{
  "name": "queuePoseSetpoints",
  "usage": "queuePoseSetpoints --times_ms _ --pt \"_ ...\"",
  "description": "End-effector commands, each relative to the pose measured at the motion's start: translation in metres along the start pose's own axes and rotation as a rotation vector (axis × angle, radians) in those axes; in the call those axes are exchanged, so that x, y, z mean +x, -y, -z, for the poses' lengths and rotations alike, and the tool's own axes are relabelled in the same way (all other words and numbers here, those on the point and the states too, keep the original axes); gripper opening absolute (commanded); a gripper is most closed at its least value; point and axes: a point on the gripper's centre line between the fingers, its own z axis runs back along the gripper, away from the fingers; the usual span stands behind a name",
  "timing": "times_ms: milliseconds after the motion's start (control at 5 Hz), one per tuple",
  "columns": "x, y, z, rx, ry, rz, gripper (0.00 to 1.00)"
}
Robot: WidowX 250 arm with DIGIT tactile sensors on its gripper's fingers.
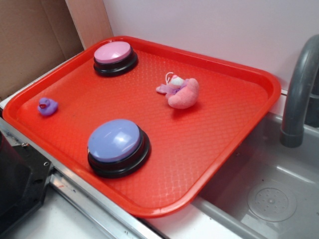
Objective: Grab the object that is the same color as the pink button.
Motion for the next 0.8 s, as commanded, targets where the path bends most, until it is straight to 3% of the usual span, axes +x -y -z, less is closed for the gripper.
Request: queuePoseSetpoints --times_ms 0,200,400,600 --pt "0.000 0.000 0.000 0.000 0.000 0.000 1.00" --pt "0.049 0.010 0.014 0.012 0.049 0.254 1.00" --pt "0.093 0.027 0.032 0.026 0.039 0.508 1.00" --pt "0.129 0.043 0.060 0.010 -0.020 0.760 1.00"
